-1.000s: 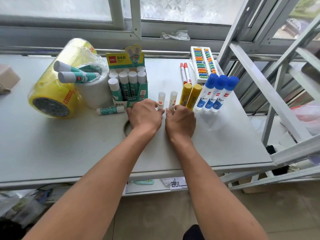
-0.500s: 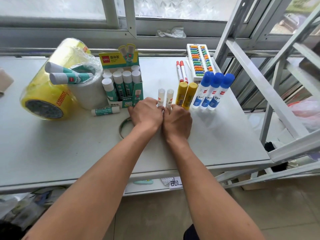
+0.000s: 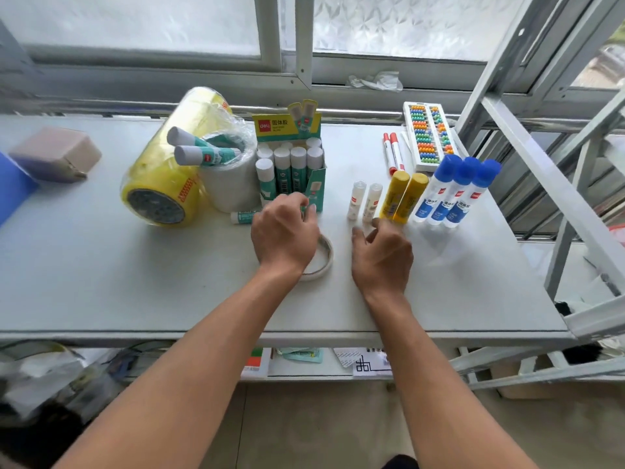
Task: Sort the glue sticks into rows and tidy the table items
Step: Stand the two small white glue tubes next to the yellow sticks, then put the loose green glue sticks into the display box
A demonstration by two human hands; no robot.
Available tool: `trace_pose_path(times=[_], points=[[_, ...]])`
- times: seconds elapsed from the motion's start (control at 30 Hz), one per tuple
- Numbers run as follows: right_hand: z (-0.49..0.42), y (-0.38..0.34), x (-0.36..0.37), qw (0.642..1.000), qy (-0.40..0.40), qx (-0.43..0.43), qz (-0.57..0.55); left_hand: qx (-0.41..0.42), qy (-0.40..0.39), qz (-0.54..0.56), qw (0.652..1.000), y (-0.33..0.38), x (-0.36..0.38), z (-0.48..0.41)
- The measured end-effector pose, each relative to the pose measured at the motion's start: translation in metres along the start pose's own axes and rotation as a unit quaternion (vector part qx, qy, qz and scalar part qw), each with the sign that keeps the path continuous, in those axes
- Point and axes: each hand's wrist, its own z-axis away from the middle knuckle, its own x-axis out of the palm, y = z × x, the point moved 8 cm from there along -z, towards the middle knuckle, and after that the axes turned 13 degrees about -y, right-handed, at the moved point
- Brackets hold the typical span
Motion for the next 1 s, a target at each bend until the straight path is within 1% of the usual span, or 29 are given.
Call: trace_pose_path(times=[0.07, 0.13, 0.2, 0.27, 0.37, 0.43, 0.53, 0.57, 0.7, 0.77, 0.83, 0.87, 0.93, 1.0], points=[[0.004, -0.02, 0.01, 0.998, -0.031, -0.05, 0.004, 0.006, 0.025, -0.027, 0.999, -0.017, -0.013, 0.0], [0.007, -0.044, 0.027, 0.991, -0.088, -0.101, 0.012, 0.008, 0.034, -0.071, 0.997, -0.033, -0.024, 0.0], [0.01, -0.067, 0.044, 0.979, -0.141, -0.141, 0.029, -0.005, 0.02, -0.112, 0.994, -0.049, -0.029, -0.002], [0.012, -0.084, 0.056, 0.969, -0.175, -0.168, 0.044, -0.02, -0.02, -0.153, 0.988, -0.062, -0.028, -0.004], [0.014, -0.097, 0.067, 0.959, -0.211, -0.179, 0.06, -0.027, -0.059, -0.186, 0.98, -0.072, -0.027, -0.002], [0.015, -0.1, 0.07, 0.957, -0.22, -0.18, 0.067, -0.017, -0.052, -0.169, 0.984, -0.071, -0.03, 0.002], [0.015, -0.104, 0.074, 0.952, -0.236, -0.177, 0.077, -0.001, -0.015, -0.133, 0.991, -0.068, -0.041, 0.007], [0.015, -0.105, 0.075, 0.951, -0.24, -0.177, 0.084, -0.005, -0.019, -0.13, 0.991, -0.069, -0.042, 0.007], [0.014, -0.111, 0.081, 0.947, -0.242, -0.182, 0.103, -0.035, -0.086, -0.152, 0.984, -0.084, -0.036, 0.005], [0.013, -0.114, 0.082, 0.949, -0.239, -0.182, 0.097, -0.031, -0.096, -0.135, 0.986, -0.088, -0.035, 0.006], [0.014, -0.123, 0.079, 0.951, -0.225, -0.198, 0.08, -0.029, -0.104, -0.12, 0.987, -0.09, -0.034, 0.009], [0.016, -0.131, 0.075, 0.952, -0.207, -0.22, 0.061, -0.032, -0.107, -0.113, 0.987, -0.09, -0.035, 0.011], [0.018, -0.155, 0.061, 0.951, -0.143, -0.274, 0.015, -0.04, -0.095, -0.088, 0.991, -0.09, -0.039, 0.013], [0.015, -0.185, 0.052, 0.943, -0.093, -0.319, -0.006, -0.039, -0.083, -0.068, 0.993, -0.087, -0.044, 0.013]])
